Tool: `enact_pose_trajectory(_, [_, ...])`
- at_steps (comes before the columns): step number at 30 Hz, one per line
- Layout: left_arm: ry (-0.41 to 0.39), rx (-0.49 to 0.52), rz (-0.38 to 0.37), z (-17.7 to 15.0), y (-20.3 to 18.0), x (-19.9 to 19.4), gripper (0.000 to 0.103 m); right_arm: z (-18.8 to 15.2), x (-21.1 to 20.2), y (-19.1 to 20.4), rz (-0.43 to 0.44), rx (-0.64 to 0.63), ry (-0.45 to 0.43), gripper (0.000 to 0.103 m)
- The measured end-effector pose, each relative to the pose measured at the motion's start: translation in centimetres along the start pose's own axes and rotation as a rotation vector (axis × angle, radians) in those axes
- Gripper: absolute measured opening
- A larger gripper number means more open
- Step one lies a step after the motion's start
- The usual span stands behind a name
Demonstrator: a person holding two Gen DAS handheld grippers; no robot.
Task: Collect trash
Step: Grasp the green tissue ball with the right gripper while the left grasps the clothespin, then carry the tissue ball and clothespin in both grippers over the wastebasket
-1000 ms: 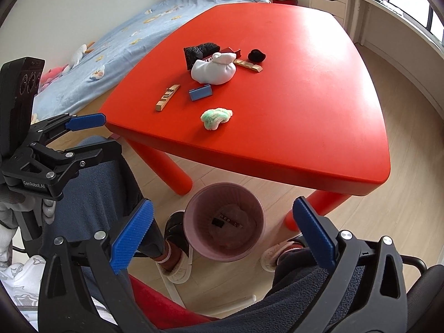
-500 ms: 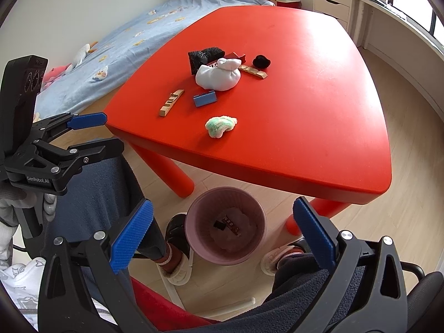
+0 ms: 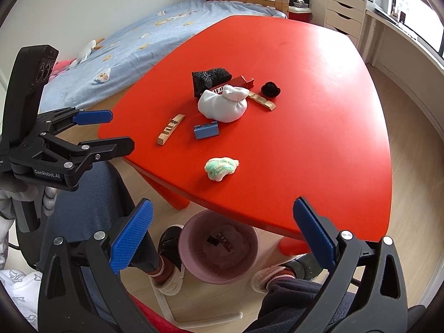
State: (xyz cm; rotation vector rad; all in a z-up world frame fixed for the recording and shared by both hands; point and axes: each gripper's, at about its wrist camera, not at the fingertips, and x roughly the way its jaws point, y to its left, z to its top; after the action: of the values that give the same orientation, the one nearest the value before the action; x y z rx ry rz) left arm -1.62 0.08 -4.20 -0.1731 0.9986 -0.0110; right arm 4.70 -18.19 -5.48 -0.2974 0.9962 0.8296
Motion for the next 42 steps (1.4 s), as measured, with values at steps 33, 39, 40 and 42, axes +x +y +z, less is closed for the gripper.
enact_pose_trajectory(33, [0.106, 0.008, 0.127, 1.9, 1.1, 5.6, 0.021, 2.0, 6.8, -0.3, -0.026, -0.091, 0.077, 0.031])
enact_pose_trajectory(39, [0.099, -0.005, 0.092, 1.7, 1.5, 5.4, 0.012, 2.0, 6.6, -0.5, -0.027, -0.080, 0.076, 0.029])
enact_pose_trajectory(40, [0.098, -0.006, 0.088, 1.6, 1.5, 5.4, 0.012, 2.0, 6.5, -0.5, -0.028, -0.079, 0.077, 0.029])
enact_pose_trajectory(42, [0.096, -0.005, 0.082, 1.6, 1.5, 5.4, 0.012, 1.9, 6.4, -0.5, -0.030, -0.077, 0.077, 0.029])
